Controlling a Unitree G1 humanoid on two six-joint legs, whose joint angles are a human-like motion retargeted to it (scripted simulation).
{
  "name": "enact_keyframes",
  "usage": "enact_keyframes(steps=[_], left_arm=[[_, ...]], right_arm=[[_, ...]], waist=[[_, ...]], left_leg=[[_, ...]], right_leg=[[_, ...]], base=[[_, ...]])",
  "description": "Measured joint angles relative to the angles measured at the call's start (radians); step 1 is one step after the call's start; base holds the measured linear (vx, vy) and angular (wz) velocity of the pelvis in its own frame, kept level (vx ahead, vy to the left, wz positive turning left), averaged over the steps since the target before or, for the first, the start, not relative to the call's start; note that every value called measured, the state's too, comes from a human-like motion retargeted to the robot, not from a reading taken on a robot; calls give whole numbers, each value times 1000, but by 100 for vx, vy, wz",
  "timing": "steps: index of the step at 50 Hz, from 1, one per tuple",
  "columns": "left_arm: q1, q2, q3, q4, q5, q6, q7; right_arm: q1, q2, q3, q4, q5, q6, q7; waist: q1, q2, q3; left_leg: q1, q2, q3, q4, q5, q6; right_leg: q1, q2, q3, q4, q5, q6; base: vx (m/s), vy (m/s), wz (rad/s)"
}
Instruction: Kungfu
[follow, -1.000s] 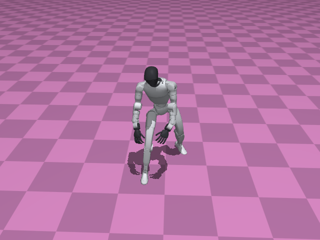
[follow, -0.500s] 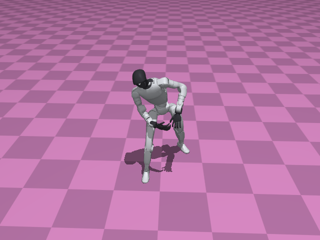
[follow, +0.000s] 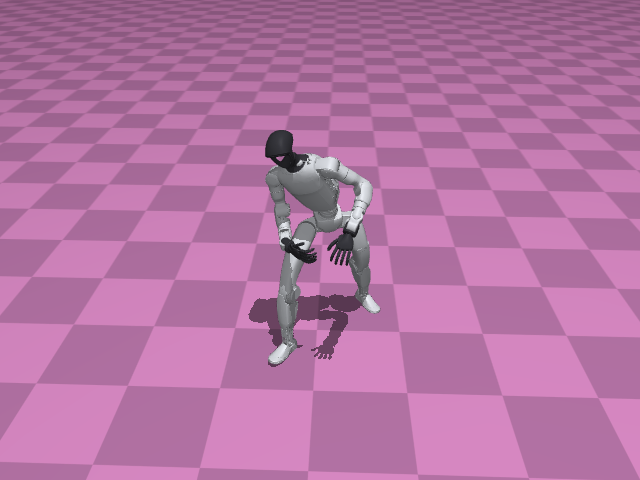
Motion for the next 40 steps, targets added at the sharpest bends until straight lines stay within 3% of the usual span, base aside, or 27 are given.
enact_keyframes(steps=[3,6,8,10,12,13,15,17,19,21,23,25,30,35,40], left_arm=[[-105,-30,75,81,-79,-64,51],[-216,-59,127,161,-193,-174,109],[-284,-81,150,210,-289,-238,154],[-354,-88,152,251,-406,-313,175],[-440,-96,147,280,-541,-363,161],[-482,-104,143,292,-613,-375,148],[-559,-141,147,305,-763,-380,99],[-623,-187,156,303,-931,-372,30],[-668,-228,155,294,-1100,-367,-34],[-702,-270,145,277,-1251,-359,-72],[-730,-306,134,254,-1391,-340,-114],[-748,-338,125,230,-1509,-303,-171],[-748,-418,105,167,-1683,-223,-298],[-711,-488,64,86,-1769,-193,-382],[-643,-537,25,30,-1806,-198,-422]], right_arm=[[51,9,-106,-6,-8,-15,-25],[95,18,-192,-34,98,-32,-96],[116,23,-230,-73,218,-32,-144],[135,18,-260,-136,358,-23,-195],[134,-12,-296,-223,475,-17,-240],[129,-31,-317,-269,522,-9,-258],[106,-69,-373,-359,602,10,-279],[67,-88,-424,-437,680,25,-303],[25,-85,-451,-508,754,30,-347],[-23,-72,-461,-568,816,15,-390],[-74,-57,-462,-622,876,2,-425],[-118,-41,-455,-673,939,-9,-451],[-165,-5,-417,-774,1052,-50,-469],[-161,15,-365,-855,1065,-102,-500],[-95,26,-302,-906,1046,-149,-551]], waist=[[-18,-10,-30],[-20,-56,-57],[-24,-98,-70],[-12,-140,-54],[5,-198,-40],[21,-227,-44],[44,-300,-59],[34,-353,-69],[20,-369,-73],[2,-380,-76],[-10,-397,-84],[-15,-411,-91],[-3,-420,-92],[-21,-382,-57],[-52,-348,-43]], left_leg=[[19,11,18,21,93,0],[78,33,42,53,291,0],[122,75,44,94,467,0],[170,190,7,209,609,1],[146,150,-155,379,715,65],[130,64,-291,440,692,16],[94,-127,-391,576,571,0],[24,-157,-338,692,470,0],[-52,-57,-292,777,335,15],[-129,33,-241,824,212,76],[-200,49,-205,810,131,122],[-258,31,-203,744,92,130],[-330,44,-188,422,121,146],[-325,115,-218,76,136,222],[-265,192,-125,23,137,340]], right_leg=[[20,-18,-75,46,-13,14],[17,47,-17,67,-36,13],[34,133,34,75,-84,1],[119,285,45,69,-154,-34],[211,395,102,8,-159,-47],[246,444,145,-22,-154,-49],[306,475,252,-50,-150,-34],[373,503,321,-76,-152,-25],[466,602,349,-147,-138,-51],[555,684,393,-216,-122,-69],[628,733,467,-264,-110,-73],[694,776,552,-297,-104,-75],[830,846,776,-318,-108,-49],[909,894,1012,-278,-175,-30],[924,850,1136,-190,-284,-9]], base=[[9,-55,-70],[18,-76,-126],[25,-101,-195],[31,-111,-270],[29,-80,-292],[37,-52,-303],[46,-32,-290],[51,-42,-246],[55,-68,-242],[57,-59,-247],[53,-35,-266],[51,-24,-293],[55,-8,-308],[56,27,-287],[70,54,-243]])
